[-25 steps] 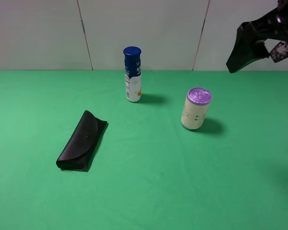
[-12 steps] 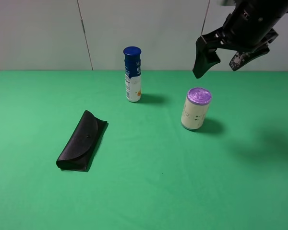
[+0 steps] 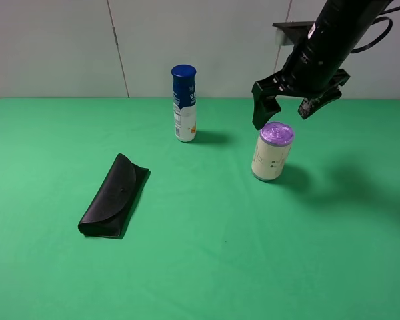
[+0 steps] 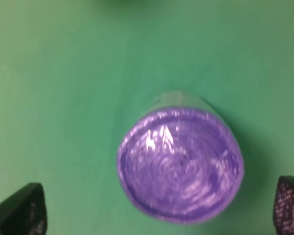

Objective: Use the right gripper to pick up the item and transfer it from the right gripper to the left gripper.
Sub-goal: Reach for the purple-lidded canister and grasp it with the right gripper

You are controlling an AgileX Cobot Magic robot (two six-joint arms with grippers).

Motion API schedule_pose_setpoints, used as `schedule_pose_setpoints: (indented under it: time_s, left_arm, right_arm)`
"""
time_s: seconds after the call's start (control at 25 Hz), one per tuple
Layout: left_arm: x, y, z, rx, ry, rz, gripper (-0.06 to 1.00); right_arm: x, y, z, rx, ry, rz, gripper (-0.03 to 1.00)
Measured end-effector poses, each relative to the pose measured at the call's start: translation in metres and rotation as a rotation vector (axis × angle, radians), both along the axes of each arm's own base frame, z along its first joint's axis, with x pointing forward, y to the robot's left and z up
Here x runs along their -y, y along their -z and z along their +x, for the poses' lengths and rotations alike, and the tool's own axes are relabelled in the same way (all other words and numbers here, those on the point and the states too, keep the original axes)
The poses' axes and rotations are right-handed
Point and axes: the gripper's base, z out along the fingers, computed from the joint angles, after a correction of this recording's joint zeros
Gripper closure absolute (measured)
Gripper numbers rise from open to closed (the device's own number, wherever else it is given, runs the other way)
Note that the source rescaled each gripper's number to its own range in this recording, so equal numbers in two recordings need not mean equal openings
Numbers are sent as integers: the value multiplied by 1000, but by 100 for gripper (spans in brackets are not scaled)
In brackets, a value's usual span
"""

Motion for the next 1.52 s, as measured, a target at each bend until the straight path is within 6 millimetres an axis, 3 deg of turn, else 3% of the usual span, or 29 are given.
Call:
schedule_pose_setpoints:
  time_s: [1.04,1.52]
  left_arm:
    - [0,0,0,0,0,0,-3]
    - [0,0,0,0,0,0,-3]
  right_arm:
    - [-8,67,21,-117,-47,-65,-3]
    - [-8,71,23,-121,-47,-68,-3]
